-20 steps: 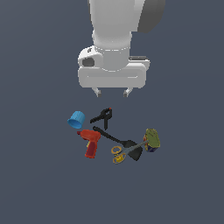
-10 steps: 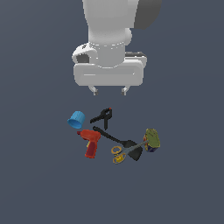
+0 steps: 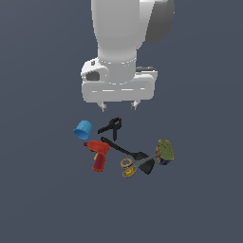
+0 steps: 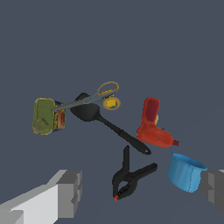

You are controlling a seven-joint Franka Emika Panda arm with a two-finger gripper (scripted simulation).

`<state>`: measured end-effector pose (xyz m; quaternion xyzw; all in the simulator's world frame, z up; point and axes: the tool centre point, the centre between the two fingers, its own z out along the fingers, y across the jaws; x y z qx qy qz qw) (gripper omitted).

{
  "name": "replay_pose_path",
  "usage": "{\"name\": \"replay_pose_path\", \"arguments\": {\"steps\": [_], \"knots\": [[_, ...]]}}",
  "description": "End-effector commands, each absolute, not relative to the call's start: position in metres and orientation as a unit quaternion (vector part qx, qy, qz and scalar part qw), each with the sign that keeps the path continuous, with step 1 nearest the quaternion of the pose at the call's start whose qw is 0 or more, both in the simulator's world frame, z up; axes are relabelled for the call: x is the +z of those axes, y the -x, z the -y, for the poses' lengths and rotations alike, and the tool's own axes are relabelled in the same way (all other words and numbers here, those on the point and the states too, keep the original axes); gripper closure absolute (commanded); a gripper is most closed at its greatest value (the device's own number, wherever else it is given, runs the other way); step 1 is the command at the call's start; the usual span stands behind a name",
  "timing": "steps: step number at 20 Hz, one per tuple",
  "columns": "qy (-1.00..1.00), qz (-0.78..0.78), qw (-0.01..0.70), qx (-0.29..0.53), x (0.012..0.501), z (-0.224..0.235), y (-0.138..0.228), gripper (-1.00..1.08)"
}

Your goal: Pick up a designated object from a clutter of objects.

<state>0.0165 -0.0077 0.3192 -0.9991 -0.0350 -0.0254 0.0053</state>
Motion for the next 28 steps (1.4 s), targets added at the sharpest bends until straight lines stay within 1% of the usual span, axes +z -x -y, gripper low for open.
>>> {"name": "replay_pose_path", "arguments": {"steps": [1, 15, 28], "knots": [[0.998, 0.057, 0.003, -0.024, 0.309, 0.007, -0.020, -0.92], [0.971, 0.240, -0.009, -0.012, 0.218, 0.003, -0.040, -0.92], [0.910, 0.415, -0.007, -0.003, 0.126, -0.005, -0.044, -0.92]]}}
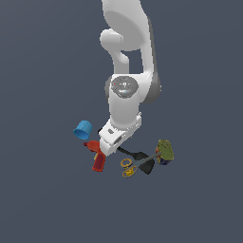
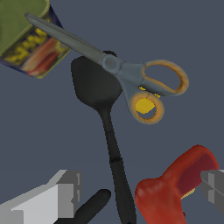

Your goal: Pick up a designated object from a clutter of objects.

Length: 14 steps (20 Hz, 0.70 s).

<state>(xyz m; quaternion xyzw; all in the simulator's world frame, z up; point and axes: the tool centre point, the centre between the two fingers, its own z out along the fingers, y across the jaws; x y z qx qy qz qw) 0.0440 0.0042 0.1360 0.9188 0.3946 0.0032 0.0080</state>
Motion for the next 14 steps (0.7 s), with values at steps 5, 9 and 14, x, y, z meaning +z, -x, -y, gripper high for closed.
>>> {"name": "replay_pose_path", "arguments": {"steps": [5, 9, 14], "knots": [[-0.885, -0.466, 0.004, 0.001, 0.097, -0.009, -0.041, -0.92], [-0.870, -0.494, 0.002, 0.000, 0.082, -0.011, -0.040, -0.92], [-0.858, -0.514, 0.000, 0.000, 0.070, -0.013, -0.038, -0.92]]}}
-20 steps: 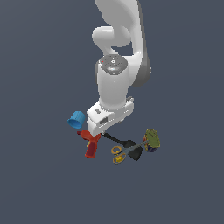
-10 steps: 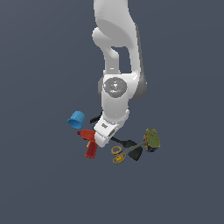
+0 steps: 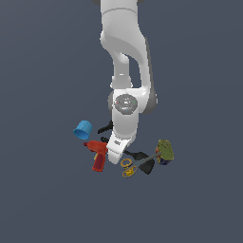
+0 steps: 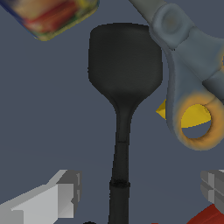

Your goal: Pick up a designated object from a clutter of objects.

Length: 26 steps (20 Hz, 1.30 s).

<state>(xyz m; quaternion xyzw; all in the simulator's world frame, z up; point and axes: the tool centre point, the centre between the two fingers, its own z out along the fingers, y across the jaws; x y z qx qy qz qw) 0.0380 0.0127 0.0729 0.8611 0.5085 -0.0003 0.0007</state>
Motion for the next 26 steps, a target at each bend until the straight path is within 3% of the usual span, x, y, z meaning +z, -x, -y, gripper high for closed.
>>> {"name": "replay_pose_path", "arguments": {"steps": [1, 23, 24, 26], "knots": [[-0.856, -0.517, 0.000, 0.000, 0.069, -0.013, -0.038, -0.92], [-0.855, -0.519, 0.000, 0.000, 0.017, -0.014, -0.037, -0.92], [-0.855, -0.519, 0.000, 0.000, 0.017, -0.014, -0.037, 1.08], [-0.855, -0.519, 0.000, 0.000, 0.017, -0.014, -0.037, 1.08]]}}
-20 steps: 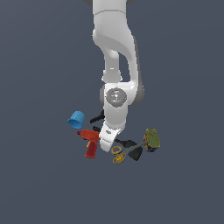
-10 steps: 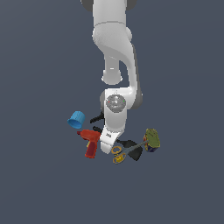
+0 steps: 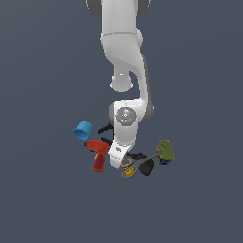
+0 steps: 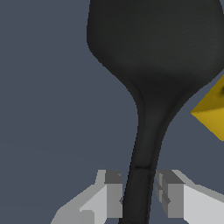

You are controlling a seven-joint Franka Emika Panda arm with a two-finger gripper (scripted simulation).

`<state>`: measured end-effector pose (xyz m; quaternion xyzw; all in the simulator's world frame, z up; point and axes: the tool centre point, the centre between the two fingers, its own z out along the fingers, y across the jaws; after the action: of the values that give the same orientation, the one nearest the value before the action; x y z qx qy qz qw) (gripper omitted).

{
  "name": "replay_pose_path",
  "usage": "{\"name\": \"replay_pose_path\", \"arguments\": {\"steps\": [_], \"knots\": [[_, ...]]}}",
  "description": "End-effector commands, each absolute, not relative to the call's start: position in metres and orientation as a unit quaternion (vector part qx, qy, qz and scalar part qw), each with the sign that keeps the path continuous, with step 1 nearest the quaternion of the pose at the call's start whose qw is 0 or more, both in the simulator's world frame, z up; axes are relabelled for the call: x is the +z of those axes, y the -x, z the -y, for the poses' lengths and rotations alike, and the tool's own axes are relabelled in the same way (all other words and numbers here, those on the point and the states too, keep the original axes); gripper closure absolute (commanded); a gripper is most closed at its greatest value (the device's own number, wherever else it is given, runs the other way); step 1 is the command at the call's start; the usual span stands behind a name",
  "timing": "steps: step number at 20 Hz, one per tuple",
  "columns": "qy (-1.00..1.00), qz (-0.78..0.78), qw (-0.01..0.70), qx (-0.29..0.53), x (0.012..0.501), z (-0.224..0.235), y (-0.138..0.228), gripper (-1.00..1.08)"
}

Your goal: Pick up a designated object from a clutter of objects.

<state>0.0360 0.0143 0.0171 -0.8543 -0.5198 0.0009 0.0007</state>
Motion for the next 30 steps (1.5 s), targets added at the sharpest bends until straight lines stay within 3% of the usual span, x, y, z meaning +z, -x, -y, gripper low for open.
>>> {"name": "replay_pose_path", "arguments": {"steps": [1, 17, 30], "knots": [[0.855, 0.519, 0.000, 0.000, 0.017, -0.014, -0.037, 1.08], [0.854, 0.520, 0.001, 0.001, 0.036, -0.004, -0.032, 1.08], [0.854, 0.520, 0.000, 0.000, 0.134, 0.049, -0.010, 1.08]]}}
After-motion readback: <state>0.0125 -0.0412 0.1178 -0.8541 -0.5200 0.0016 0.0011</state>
